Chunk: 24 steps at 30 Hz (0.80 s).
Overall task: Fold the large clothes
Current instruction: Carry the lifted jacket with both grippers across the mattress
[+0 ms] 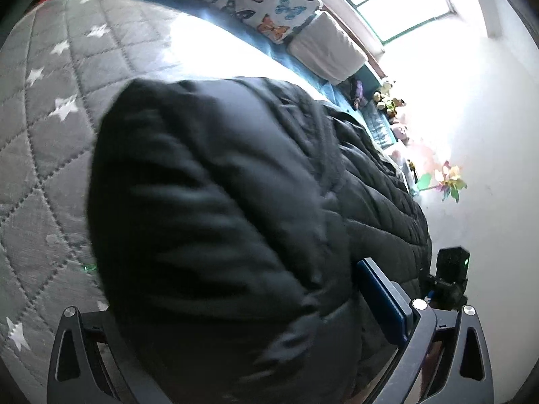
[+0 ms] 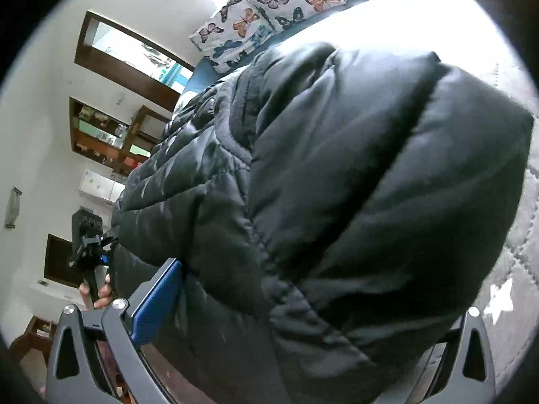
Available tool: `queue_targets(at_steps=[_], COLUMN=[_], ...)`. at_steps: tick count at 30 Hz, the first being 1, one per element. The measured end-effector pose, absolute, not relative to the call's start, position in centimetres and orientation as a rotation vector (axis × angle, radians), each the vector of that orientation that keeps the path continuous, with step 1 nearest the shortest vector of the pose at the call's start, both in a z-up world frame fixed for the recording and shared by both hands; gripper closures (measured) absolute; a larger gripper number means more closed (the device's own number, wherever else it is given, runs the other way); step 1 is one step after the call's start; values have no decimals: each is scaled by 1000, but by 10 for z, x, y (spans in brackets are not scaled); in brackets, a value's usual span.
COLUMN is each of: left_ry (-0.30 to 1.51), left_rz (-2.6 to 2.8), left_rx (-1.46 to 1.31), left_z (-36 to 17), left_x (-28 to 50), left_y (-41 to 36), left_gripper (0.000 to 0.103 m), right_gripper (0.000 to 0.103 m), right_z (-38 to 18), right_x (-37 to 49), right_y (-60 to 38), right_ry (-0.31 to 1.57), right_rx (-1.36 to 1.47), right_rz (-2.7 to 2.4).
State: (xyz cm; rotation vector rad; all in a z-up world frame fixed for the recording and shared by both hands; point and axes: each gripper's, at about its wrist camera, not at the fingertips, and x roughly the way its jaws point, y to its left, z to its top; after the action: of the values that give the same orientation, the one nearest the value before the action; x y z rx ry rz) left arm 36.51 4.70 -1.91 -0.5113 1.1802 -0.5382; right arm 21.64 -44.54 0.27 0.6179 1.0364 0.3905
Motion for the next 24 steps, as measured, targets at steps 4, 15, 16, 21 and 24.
queue_targets(at_steps=[4, 15, 16, 21, 24], left_ry=[1121, 1150, 1124, 1045, 1026], left_rz=[-568, -477, -491, -595, -665], left_rx=[-456, -497, -498, -467, -456], left_z=[-2, -6, 5, 61, 86], left_x=[353, 354, 349, 331, 330], left_y=[36, 34, 32, -3, -35], left_gripper=[0, 5, 5, 10, 17], right_gripper=[0, 0, 6, 18, 19], right_z=[20, 5, 13, 50, 75], right_x=[207, 207, 203, 180, 164], right_y=[-432, -447, -445, -457, -474], right_ry=[995, 1002, 982, 882, 825], right_rx=[558, 552, 517, 487, 473], right_rz=[464, 452, 454, 450, 429])
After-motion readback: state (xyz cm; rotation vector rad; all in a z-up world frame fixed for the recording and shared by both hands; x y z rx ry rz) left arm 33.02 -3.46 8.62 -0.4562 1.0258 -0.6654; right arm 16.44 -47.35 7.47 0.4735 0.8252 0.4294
